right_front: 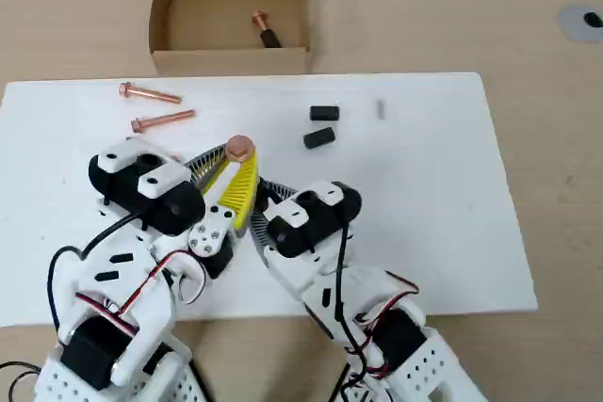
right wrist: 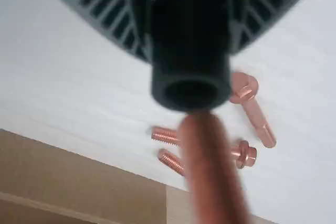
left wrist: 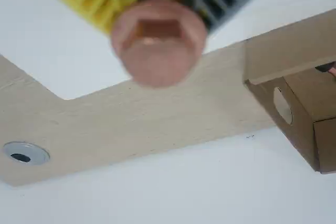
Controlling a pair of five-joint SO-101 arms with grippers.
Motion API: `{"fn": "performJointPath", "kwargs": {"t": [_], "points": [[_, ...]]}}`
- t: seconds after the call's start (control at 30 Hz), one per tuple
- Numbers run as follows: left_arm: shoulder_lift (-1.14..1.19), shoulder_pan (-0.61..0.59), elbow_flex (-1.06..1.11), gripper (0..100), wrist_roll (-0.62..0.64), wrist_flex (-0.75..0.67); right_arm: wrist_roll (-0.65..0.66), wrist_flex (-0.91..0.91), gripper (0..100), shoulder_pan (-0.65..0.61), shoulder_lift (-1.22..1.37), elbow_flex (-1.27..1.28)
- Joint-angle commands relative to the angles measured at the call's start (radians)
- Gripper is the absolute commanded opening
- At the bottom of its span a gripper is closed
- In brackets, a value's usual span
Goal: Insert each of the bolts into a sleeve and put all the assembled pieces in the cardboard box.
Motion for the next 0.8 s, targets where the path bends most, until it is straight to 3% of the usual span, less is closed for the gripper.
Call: {"fn": "performJointPath", "kwargs": {"t": [0.0, 0.53, 0.77], "points": [[-0.005, 0.003, -0.012, 1, -0.005, 0.0, -0.009, -0.026, 0.9, 0.019, -0.156, -0.004], [-0.004, 0.003, 0.037, 1, -0.003, 0.003, -0.009, -0.028, 0.9, 0.019, -0.156, -0.004], [-0.004, 0.006, 0.034, 1, -0.002, 0.097, -0.009, -0.029, 0.9, 0.019, -0.156, -0.004]]}}
